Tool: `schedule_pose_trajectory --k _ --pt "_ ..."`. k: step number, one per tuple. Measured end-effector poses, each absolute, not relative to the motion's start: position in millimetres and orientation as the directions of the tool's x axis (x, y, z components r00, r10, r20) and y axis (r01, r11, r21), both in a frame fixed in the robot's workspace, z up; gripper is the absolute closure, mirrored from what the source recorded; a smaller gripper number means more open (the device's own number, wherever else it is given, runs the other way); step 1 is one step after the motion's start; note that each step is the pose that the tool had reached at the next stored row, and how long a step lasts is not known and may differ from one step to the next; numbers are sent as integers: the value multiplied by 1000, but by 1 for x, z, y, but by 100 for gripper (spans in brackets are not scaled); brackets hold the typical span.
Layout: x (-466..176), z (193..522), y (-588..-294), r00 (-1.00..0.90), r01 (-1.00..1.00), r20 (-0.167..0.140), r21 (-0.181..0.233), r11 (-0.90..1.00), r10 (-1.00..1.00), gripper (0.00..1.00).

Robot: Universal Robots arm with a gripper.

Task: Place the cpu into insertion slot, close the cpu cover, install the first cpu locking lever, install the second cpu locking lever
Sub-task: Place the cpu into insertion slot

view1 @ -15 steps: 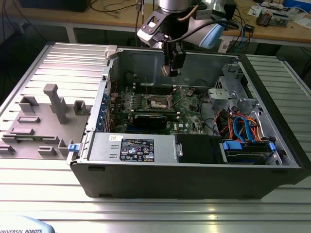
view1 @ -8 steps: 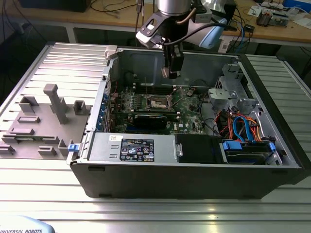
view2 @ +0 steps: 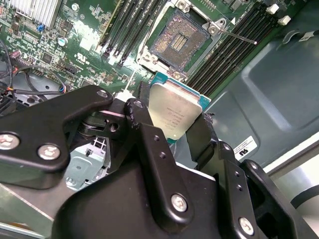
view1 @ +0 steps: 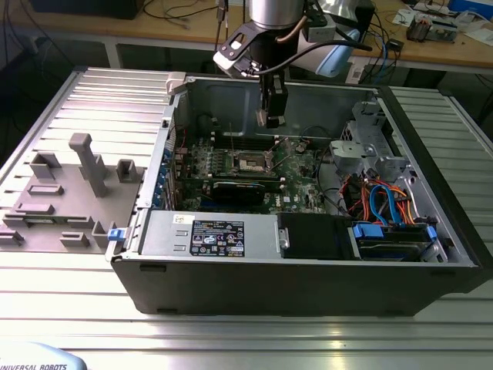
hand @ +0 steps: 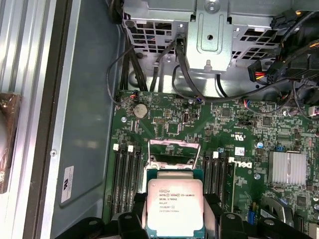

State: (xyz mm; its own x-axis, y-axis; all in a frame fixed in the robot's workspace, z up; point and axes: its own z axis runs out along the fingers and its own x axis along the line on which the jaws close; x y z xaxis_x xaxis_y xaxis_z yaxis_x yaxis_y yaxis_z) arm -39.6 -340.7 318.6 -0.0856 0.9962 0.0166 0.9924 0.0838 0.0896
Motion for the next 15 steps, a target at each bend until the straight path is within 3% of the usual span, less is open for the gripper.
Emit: schedule_pose_trajectory --k 15 --pt "-40 316 -341 -66 994 16 90 64 998 46"
